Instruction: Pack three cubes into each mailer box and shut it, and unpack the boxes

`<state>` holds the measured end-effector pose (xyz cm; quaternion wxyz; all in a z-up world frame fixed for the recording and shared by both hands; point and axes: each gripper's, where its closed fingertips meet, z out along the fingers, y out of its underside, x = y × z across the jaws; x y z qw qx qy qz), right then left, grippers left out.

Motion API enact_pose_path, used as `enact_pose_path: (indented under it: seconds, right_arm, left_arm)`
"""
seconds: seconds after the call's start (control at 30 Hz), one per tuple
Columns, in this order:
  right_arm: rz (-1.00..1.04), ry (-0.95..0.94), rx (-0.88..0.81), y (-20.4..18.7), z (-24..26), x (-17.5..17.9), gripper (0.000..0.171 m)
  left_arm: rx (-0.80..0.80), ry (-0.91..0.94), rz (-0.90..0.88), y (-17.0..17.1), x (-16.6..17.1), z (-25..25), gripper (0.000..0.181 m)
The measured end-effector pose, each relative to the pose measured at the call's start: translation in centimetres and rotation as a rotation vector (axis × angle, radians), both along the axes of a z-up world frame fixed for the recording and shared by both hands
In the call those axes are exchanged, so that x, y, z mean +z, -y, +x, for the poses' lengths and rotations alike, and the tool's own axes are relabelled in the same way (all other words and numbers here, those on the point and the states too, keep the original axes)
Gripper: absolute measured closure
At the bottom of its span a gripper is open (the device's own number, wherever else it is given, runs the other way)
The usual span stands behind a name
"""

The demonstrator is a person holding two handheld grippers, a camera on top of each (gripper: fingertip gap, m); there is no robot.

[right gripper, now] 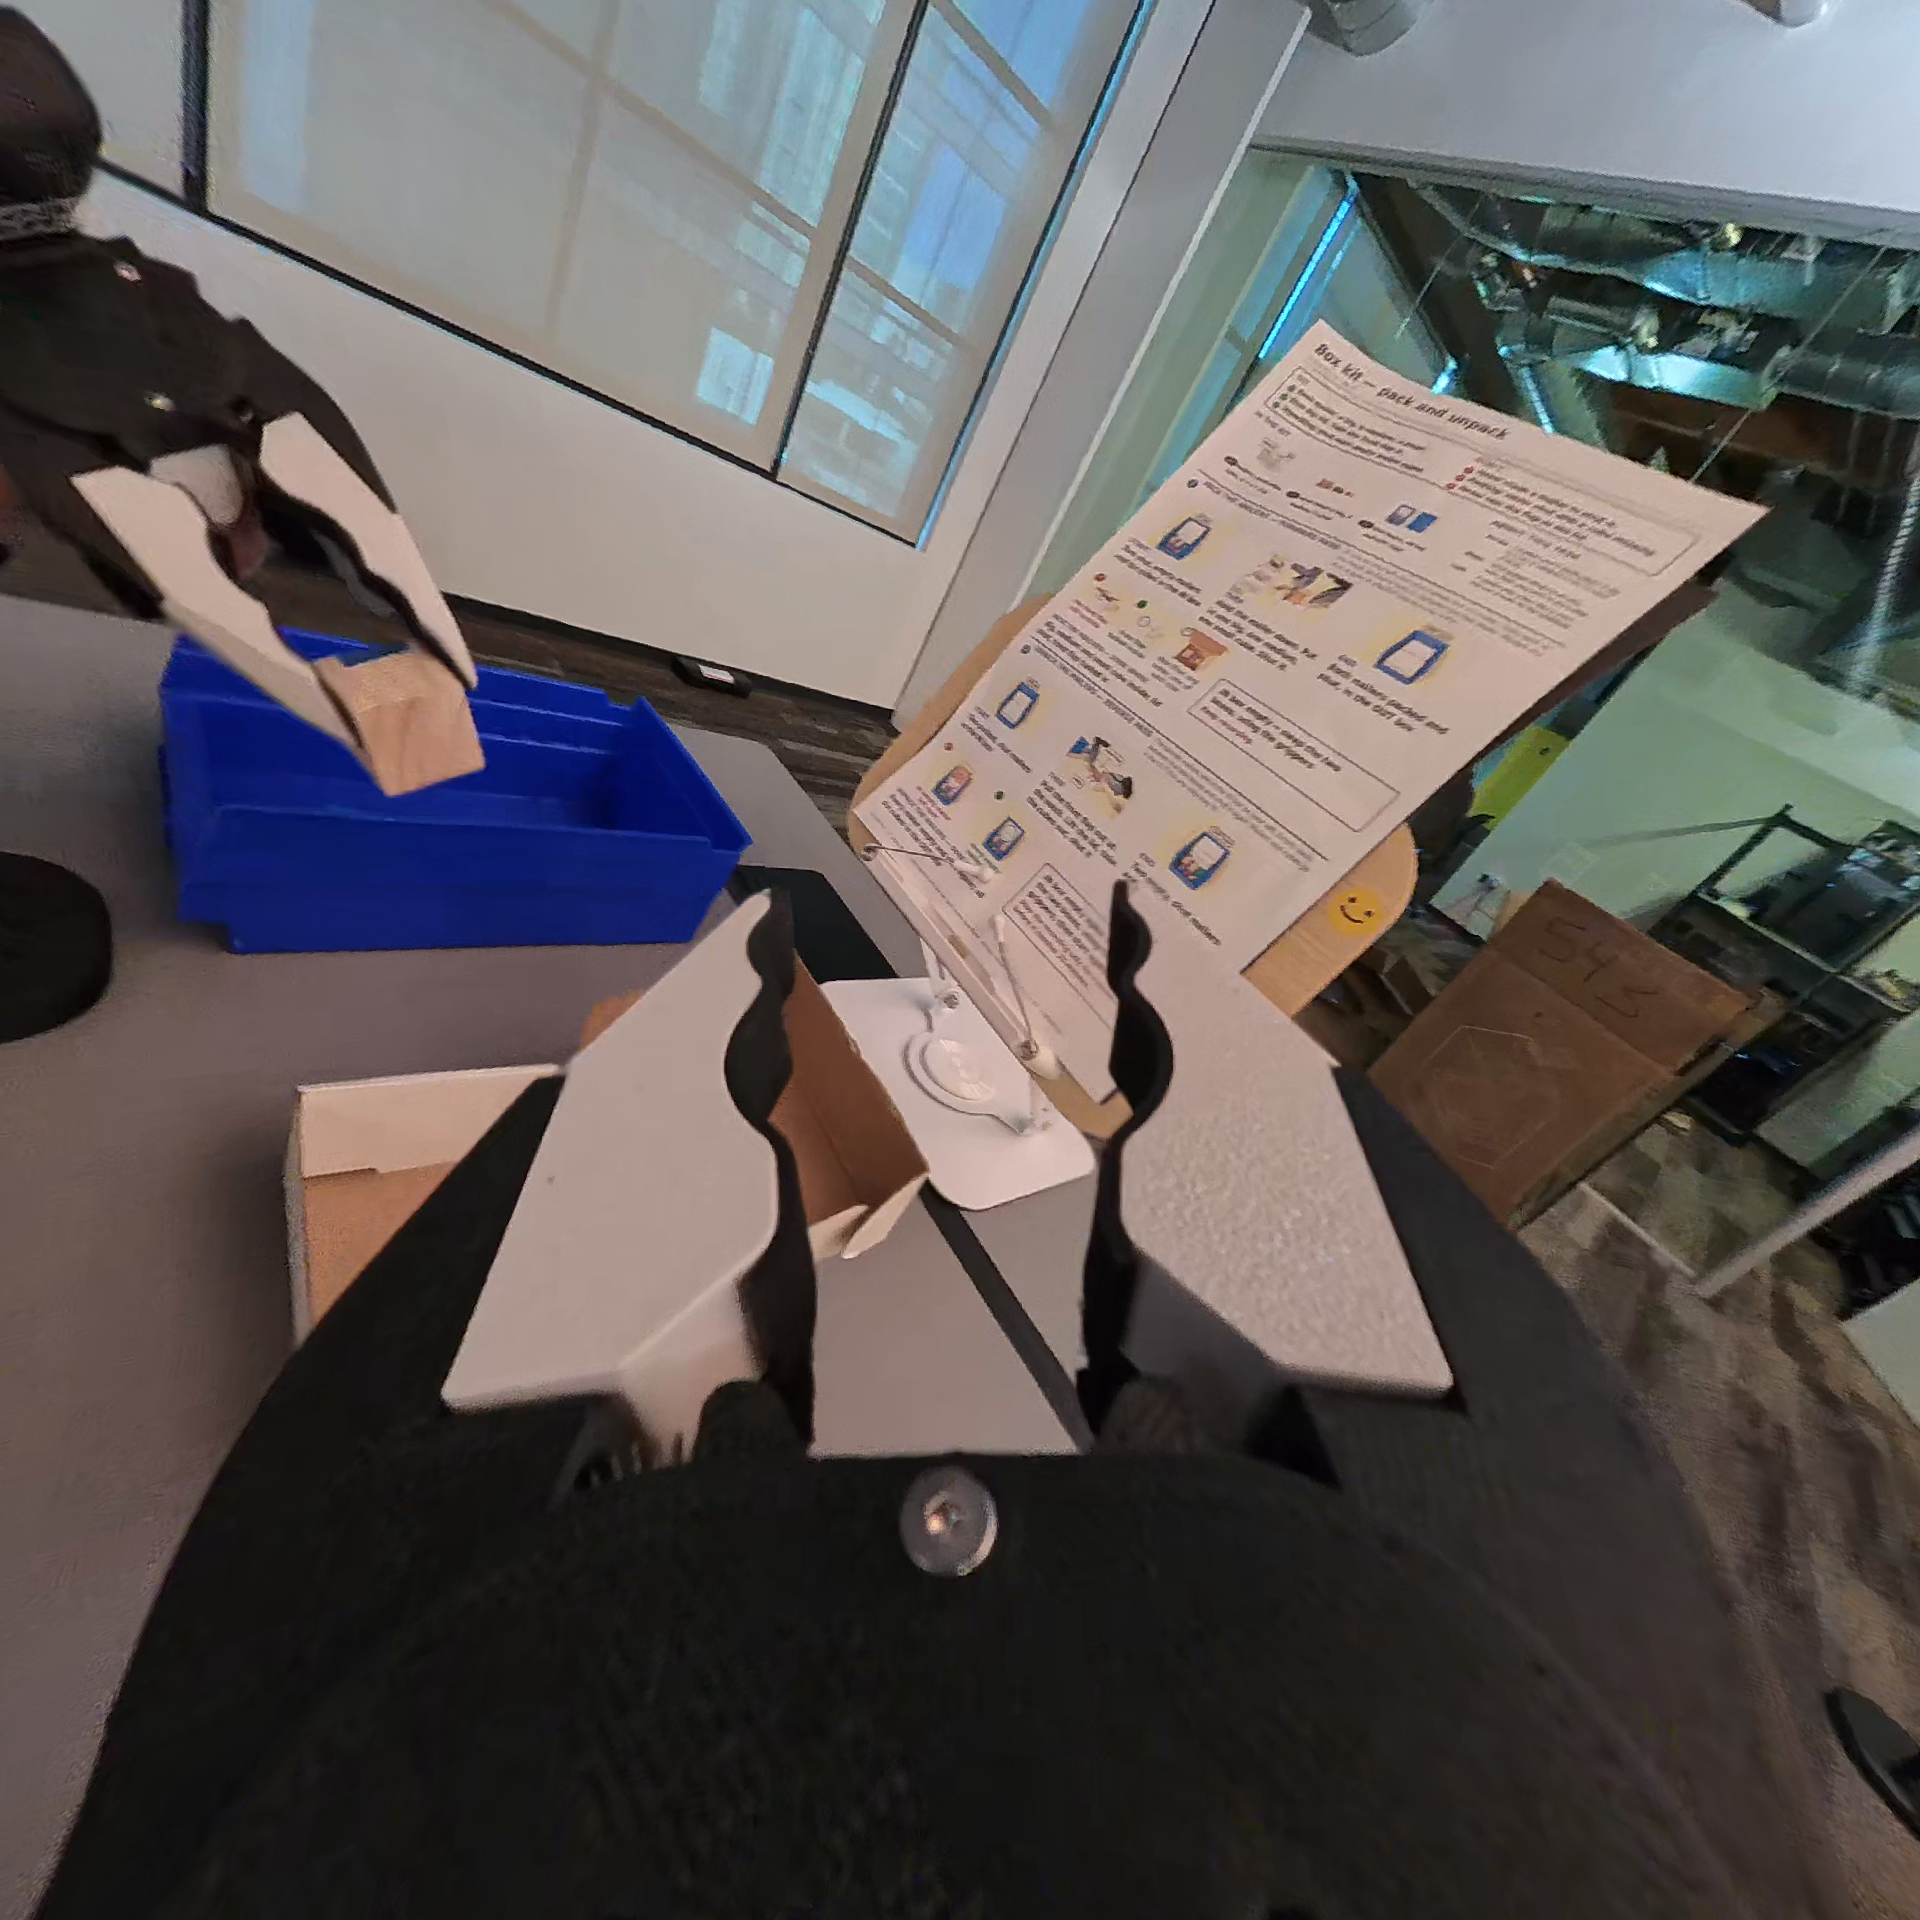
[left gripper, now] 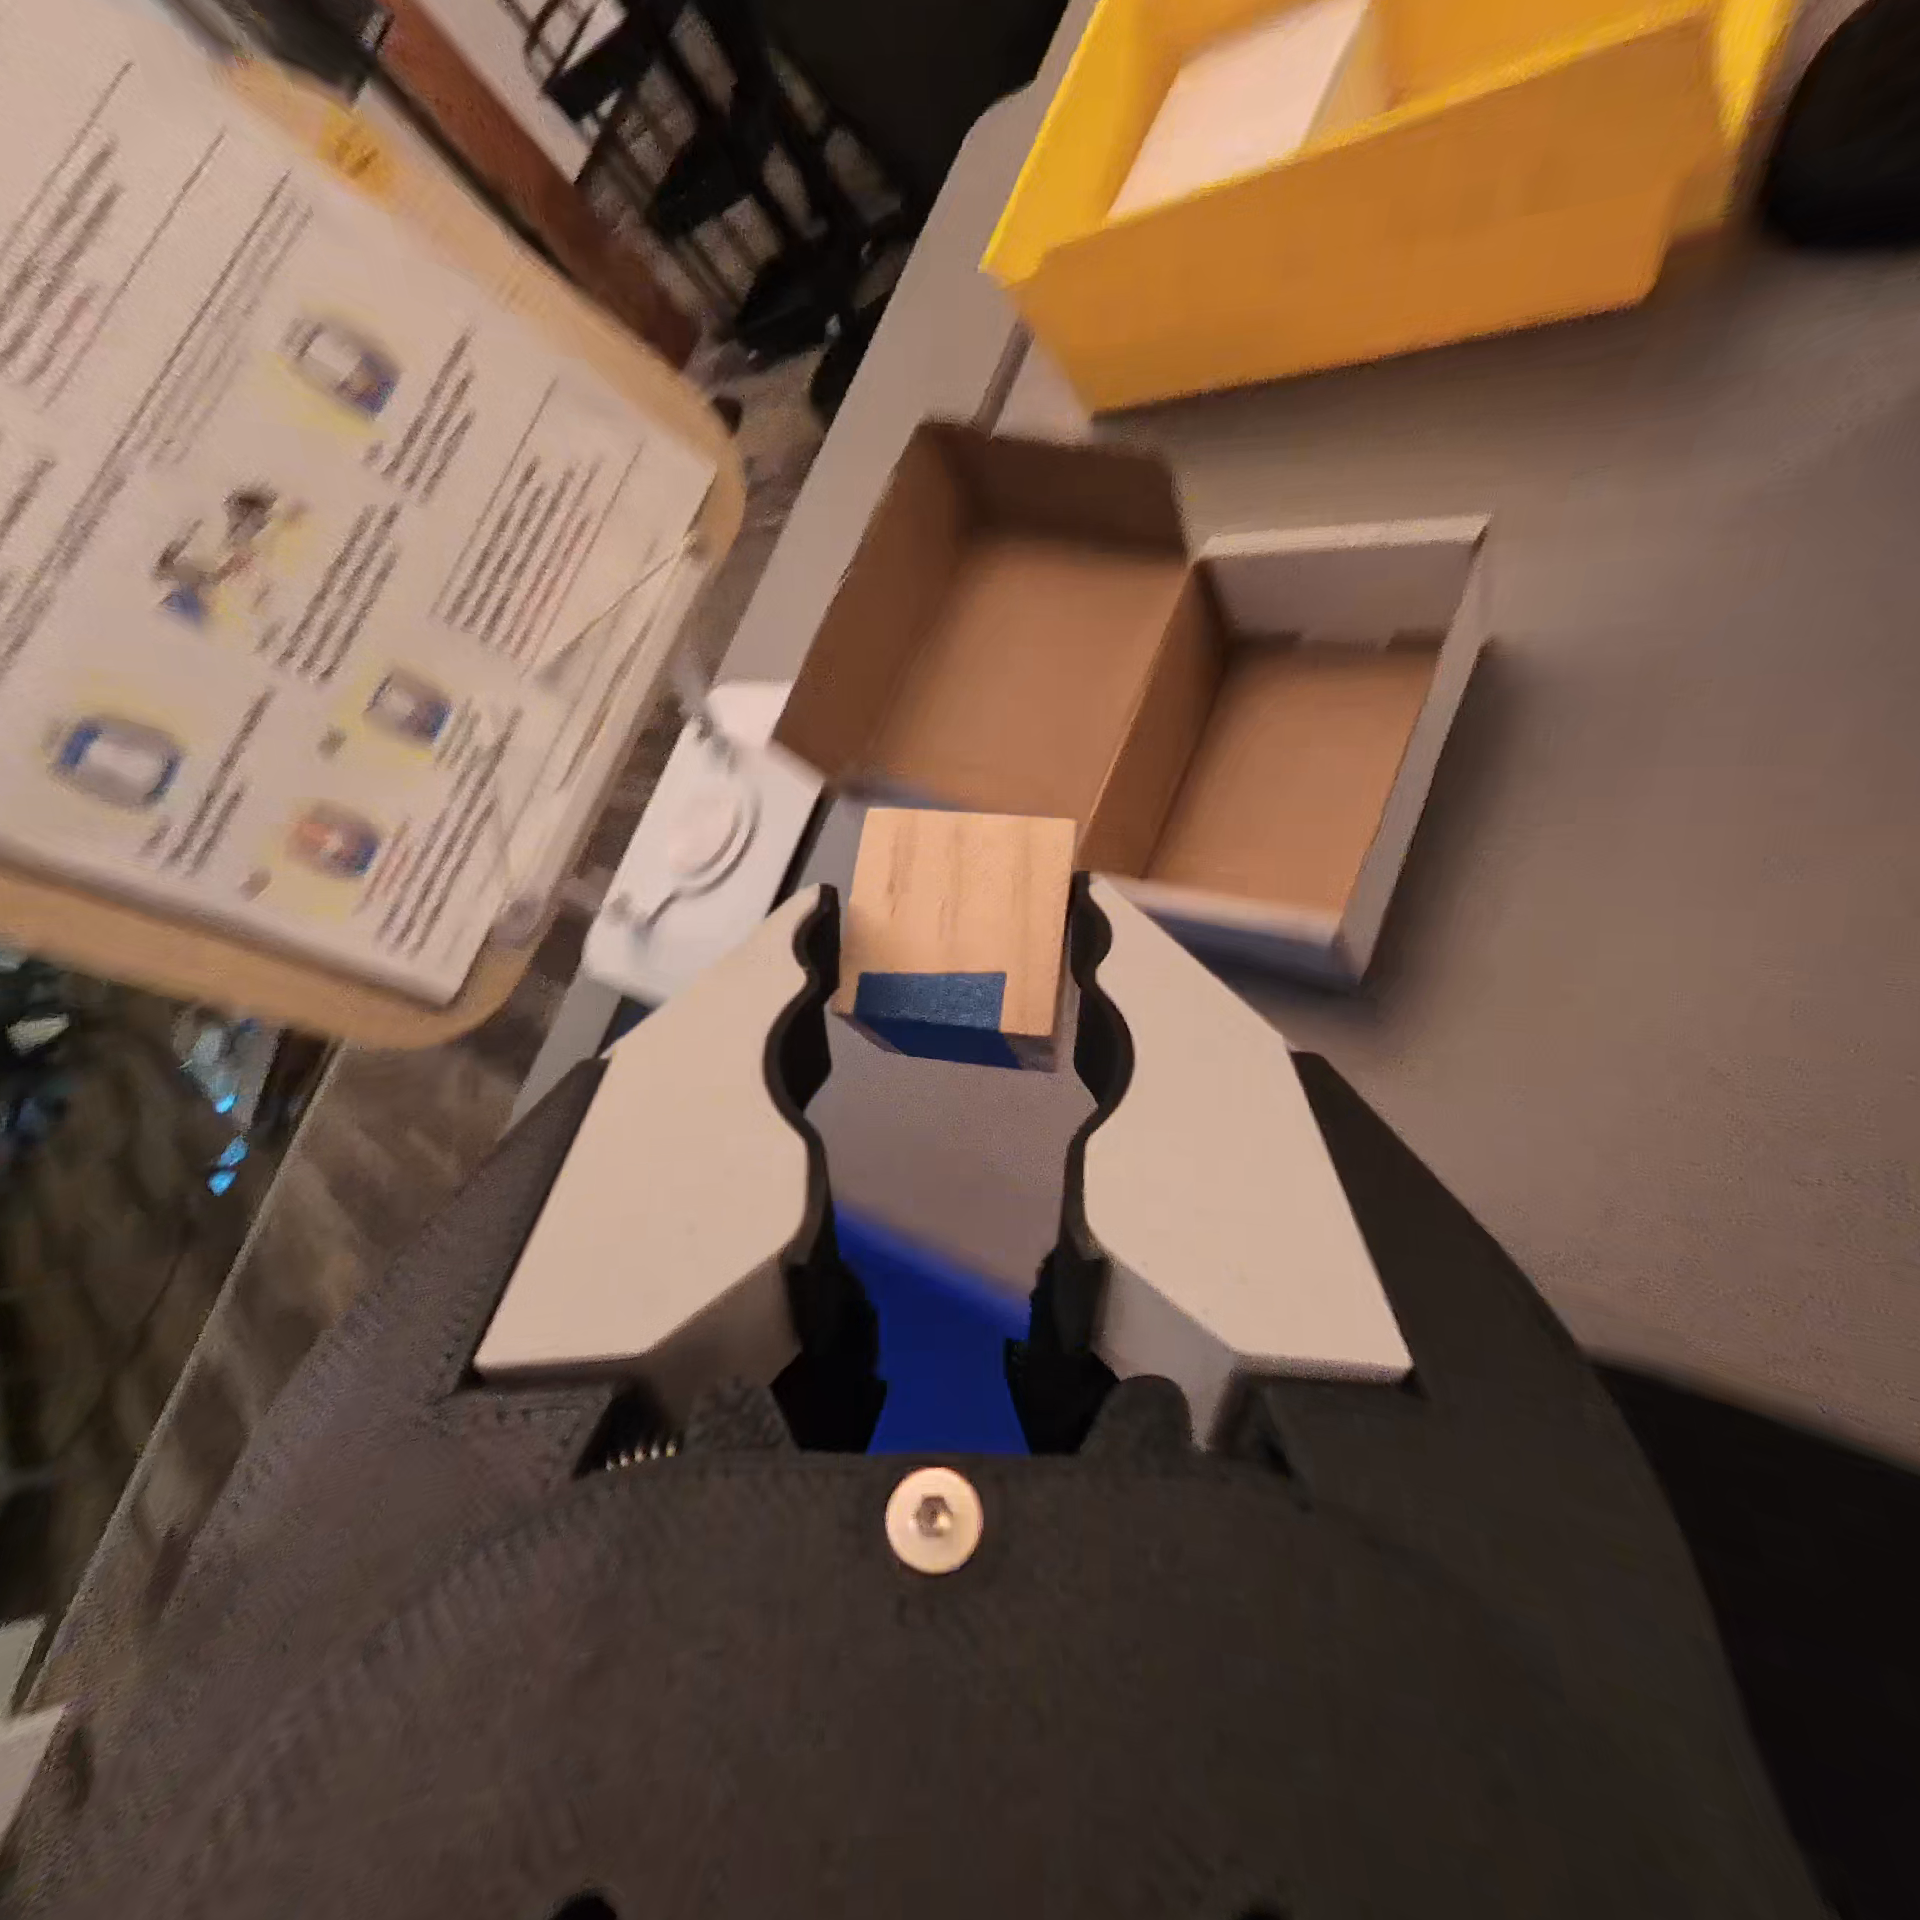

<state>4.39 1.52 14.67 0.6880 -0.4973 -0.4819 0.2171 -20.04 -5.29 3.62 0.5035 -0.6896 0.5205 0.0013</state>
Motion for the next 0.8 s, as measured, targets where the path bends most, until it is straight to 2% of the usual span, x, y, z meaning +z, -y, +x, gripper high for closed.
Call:
enact_pose_path:
  seconds: [0.07,0.17,0.27,0.37,0.53,0.8]
  right_arm:
    - [0.018,0.000,-0.012,0.1,0.4,0.3,0.111]
    - [0.014,-0.030,-0.001,0.3,1.0,0.7,0.111]
    - [0.031,-0.053,-0.009,0.4,1.6,1.2,0.111]
    - [0.068,-0.070,-0.020,0.7,2.2,1.9,0.112]
    - [0.072,-0.101,-0.011,0.8,3.0,2.5,0.112]
    - [0.067,-0.143,-0.003,0.5,3.9,3.0,0.113]
  left_arm:
    - [-0.053,0.020,-0.058,-0.5,-1.3,5.2,0.138]
    - [-0.133,0.004,-0.224,-1.4,-5.6,11.8,0.138]
    - [-0.139,-0.109,-0.368,-2.9,-11.0,15.0,0.138]
    - [-0.134,-0.208,-0.408,-4.3,-14.5,16.4,0.138]
    - [-0.151,-0.225,-0.474,-5.4,-16.7,18.0,0.139]
    - [-0.201,-0.245,-0.531,-4.7,-17.9,18.4,0.138]
